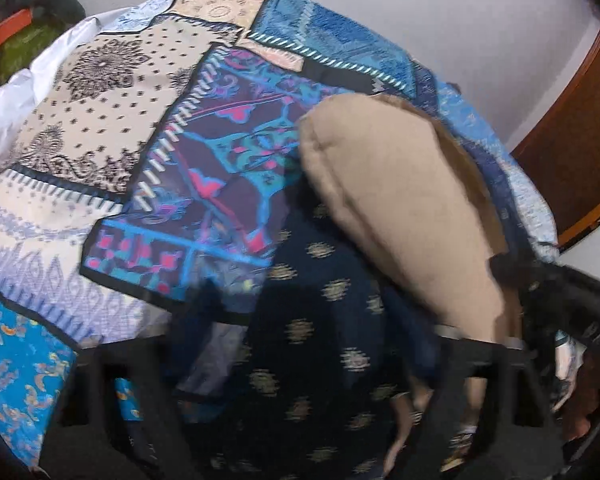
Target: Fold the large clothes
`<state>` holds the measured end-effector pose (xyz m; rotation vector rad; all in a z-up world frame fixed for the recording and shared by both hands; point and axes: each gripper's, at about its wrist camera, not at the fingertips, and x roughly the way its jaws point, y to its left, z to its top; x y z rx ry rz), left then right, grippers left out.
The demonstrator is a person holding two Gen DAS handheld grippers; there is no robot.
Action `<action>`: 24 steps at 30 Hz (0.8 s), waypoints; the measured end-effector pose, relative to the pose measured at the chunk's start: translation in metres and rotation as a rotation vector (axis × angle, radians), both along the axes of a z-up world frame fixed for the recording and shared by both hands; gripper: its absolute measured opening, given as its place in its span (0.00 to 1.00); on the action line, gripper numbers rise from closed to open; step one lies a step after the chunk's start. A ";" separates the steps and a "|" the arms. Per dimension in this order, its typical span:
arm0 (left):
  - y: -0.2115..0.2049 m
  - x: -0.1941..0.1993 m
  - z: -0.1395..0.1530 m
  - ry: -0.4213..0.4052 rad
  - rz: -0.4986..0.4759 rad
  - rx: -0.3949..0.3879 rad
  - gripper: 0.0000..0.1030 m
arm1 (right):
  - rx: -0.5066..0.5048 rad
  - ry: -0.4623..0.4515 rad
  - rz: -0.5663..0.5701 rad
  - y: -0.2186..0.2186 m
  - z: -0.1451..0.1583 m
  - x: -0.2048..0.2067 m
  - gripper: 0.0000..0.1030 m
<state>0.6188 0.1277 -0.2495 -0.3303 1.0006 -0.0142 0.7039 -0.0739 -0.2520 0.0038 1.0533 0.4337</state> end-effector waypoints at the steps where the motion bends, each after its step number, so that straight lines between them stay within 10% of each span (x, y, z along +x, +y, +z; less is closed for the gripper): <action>1: -0.002 0.001 0.002 0.001 -0.008 -0.015 0.34 | -0.019 -0.026 0.012 0.003 0.001 -0.005 0.17; 4: -0.015 -0.001 0.014 0.015 -0.036 0.044 0.13 | -0.024 -0.065 0.031 0.002 0.007 -0.019 0.11; 16: -0.030 -0.120 0.106 -0.129 -0.186 0.158 0.12 | 0.073 -0.163 0.152 -0.026 0.081 -0.132 0.10; 24: -0.038 -0.205 0.068 -0.009 -0.240 0.137 0.12 | 0.042 -0.130 0.199 -0.045 0.071 -0.226 0.11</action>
